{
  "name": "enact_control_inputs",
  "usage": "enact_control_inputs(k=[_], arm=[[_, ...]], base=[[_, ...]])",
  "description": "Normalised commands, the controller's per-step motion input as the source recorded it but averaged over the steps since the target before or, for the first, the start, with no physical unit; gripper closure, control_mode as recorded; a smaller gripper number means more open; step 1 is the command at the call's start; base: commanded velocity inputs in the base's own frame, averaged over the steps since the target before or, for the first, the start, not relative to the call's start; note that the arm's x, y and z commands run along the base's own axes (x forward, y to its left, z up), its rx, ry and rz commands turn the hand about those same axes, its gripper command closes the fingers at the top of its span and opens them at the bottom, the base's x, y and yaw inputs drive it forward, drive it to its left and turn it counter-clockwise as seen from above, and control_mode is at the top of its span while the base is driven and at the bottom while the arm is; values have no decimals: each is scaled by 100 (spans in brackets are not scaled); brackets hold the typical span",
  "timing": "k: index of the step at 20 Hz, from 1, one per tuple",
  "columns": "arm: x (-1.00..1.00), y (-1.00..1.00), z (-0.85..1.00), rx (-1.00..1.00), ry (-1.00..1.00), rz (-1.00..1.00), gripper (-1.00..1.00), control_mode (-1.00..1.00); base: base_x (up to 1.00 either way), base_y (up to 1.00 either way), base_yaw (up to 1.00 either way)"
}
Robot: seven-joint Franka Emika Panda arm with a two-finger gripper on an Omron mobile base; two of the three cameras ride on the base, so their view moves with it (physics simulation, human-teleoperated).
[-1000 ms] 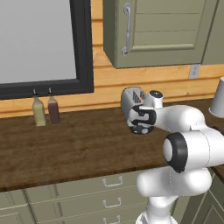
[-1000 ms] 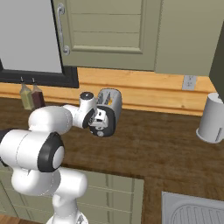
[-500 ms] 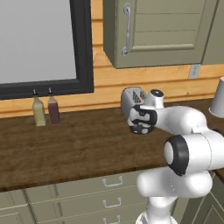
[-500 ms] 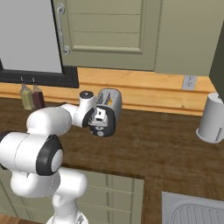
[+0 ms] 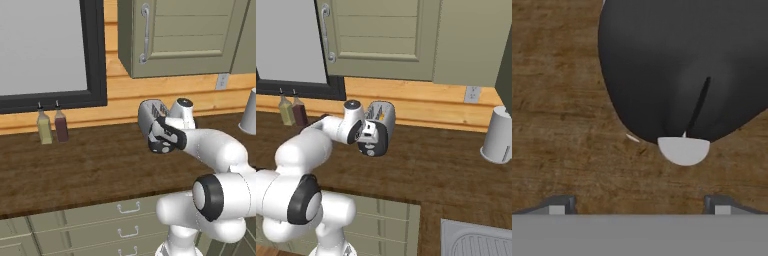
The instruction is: Start the toaster. Once the lever pops up, take the bread to the plate on the dining counter.
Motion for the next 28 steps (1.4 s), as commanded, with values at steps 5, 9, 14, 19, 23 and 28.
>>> enact_control_inputs(k=[5, 9, 14, 19, 23, 28], arm=[[-21, 0, 38, 0, -7, 0, -100, -100], [-23, 0, 41, 0, -5, 0, -100, -100], [-28, -1, 36, 0, -6, 0, -100, -100], [-16, -5, 35, 0, -7, 0, -100, -100], [-13, -2, 32, 0, -8, 0, -100, -100], [-1, -12, 31, 0, -17, 0, -100, -100]], base=[[0, 0, 0], [0, 0, 0], [0, 0, 0], [0, 0, 0], [0, 0, 0], [0, 0, 0]])
